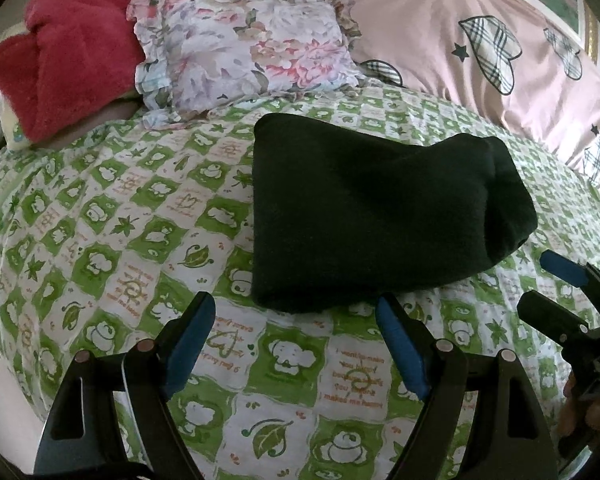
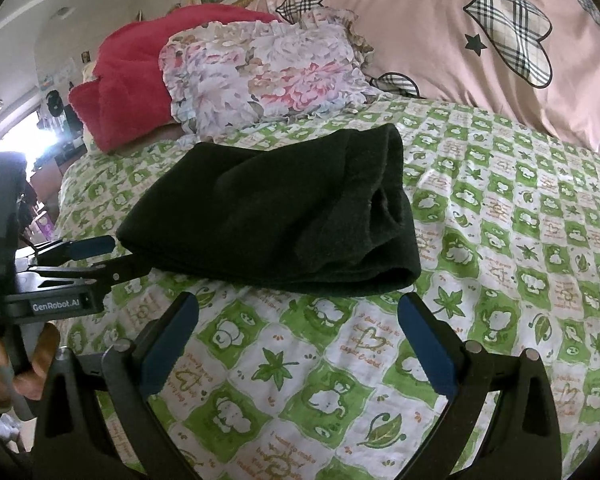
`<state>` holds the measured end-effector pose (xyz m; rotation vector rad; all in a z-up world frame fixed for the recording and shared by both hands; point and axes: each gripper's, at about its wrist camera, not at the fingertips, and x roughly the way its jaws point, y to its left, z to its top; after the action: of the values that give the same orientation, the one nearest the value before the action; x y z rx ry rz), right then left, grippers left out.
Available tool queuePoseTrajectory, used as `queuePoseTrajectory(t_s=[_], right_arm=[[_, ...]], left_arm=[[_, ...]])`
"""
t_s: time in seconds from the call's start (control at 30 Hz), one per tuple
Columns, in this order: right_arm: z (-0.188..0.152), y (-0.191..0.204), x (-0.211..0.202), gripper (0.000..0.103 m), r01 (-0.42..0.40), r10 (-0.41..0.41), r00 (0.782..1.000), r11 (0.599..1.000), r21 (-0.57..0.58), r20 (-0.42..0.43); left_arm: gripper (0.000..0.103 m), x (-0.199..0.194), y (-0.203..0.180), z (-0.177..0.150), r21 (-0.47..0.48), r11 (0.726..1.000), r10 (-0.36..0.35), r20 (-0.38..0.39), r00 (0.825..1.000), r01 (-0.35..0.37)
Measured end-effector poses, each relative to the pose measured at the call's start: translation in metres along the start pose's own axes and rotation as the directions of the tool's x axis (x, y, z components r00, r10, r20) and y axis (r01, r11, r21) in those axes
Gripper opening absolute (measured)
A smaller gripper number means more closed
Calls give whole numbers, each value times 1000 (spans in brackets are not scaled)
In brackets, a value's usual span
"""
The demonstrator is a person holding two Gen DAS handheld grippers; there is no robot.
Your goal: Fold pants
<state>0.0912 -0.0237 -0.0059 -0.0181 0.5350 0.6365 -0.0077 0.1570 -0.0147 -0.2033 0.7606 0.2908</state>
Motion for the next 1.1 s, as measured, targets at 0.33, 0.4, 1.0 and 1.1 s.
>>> queuePoseTrajectory(t_s=[0.33,0.4,1.0,1.1], right_arm=[[0,1,0,100,-1,1,999,1000,5,54],[0,1,1,100,-2,2,998,1000,6,58],[0,10,11,100,-22,22,999,1000,-13,47],[0,11,12,100,-23,24,999,1000,-14,49]], left_arm=[[83,1,-2,0,5,1000,22,29,999,-22],[83,1,-3,0,9,1000,22,35,999,-22],[86,6,-8,0,48,998,33,57,998,-36],[86,6,-9,0,55,998,29,58,998,-32]])
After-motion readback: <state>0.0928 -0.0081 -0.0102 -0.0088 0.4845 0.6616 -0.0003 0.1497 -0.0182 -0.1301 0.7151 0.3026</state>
